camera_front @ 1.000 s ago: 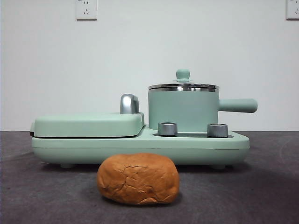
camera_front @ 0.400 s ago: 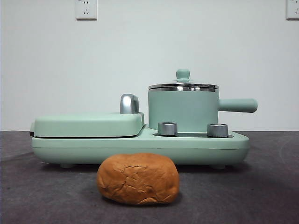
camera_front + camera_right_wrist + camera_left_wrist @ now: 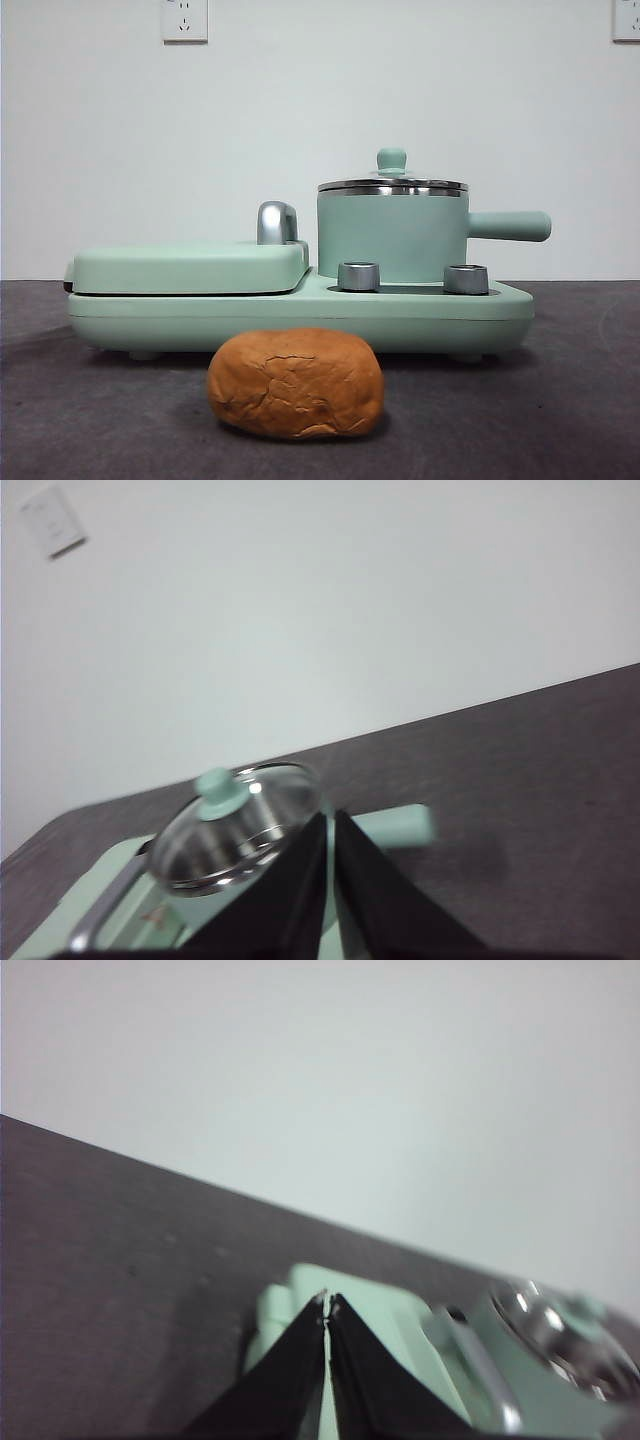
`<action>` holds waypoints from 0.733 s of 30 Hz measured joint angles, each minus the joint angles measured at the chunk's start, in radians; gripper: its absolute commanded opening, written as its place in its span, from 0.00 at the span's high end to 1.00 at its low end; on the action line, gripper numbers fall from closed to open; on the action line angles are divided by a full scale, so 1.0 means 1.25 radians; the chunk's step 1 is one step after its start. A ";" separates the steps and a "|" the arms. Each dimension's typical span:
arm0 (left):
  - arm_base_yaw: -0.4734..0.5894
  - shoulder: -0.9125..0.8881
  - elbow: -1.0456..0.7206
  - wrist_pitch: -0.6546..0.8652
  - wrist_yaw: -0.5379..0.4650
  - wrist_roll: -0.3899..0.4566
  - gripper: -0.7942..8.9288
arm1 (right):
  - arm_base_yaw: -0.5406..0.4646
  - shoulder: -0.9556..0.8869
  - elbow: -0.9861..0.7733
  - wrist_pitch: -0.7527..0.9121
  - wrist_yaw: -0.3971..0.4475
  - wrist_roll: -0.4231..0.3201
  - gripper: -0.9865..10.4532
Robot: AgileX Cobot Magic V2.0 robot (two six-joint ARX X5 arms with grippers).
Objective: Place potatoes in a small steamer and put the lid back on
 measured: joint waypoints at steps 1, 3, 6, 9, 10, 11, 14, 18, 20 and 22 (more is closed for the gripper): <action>0.000 0.032 0.023 -0.008 0.030 0.020 0.91 | 0.000 0.033 0.028 -0.006 -0.020 -0.006 0.91; 0.000 0.090 0.067 -0.018 0.086 0.056 0.91 | 0.000 0.096 0.079 -0.006 -0.063 -0.024 0.91; 0.000 0.181 0.128 -0.020 0.196 0.115 0.91 | 0.000 0.192 0.157 -0.006 -0.138 -0.060 0.91; -0.006 0.271 0.186 -0.020 0.272 0.170 0.91 | 0.000 0.282 0.231 -0.013 -0.205 -0.105 0.91; -0.010 0.298 0.203 -0.020 0.284 0.186 0.91 | 0.000 0.309 0.256 -0.025 -0.222 -0.124 0.91; -0.016 0.324 0.219 -0.021 0.288 0.200 0.91 | 0.000 0.333 0.276 -0.038 -0.235 -0.143 0.91; -0.041 0.394 0.266 -0.034 0.291 0.255 0.91 | 0.006 0.403 0.338 -0.104 -0.258 -0.226 0.91; -0.094 0.462 0.327 -0.078 0.292 0.341 0.91 | 0.036 0.458 0.372 -0.171 -0.267 -0.349 0.91; -0.125 0.495 0.355 -0.096 0.290 0.379 0.91 | 0.060 0.468 0.372 -0.200 -0.267 -0.405 0.91; -0.162 0.529 0.379 -0.106 0.273 0.417 0.91 | 0.087 0.472 0.372 -0.235 -0.258 -0.464 0.91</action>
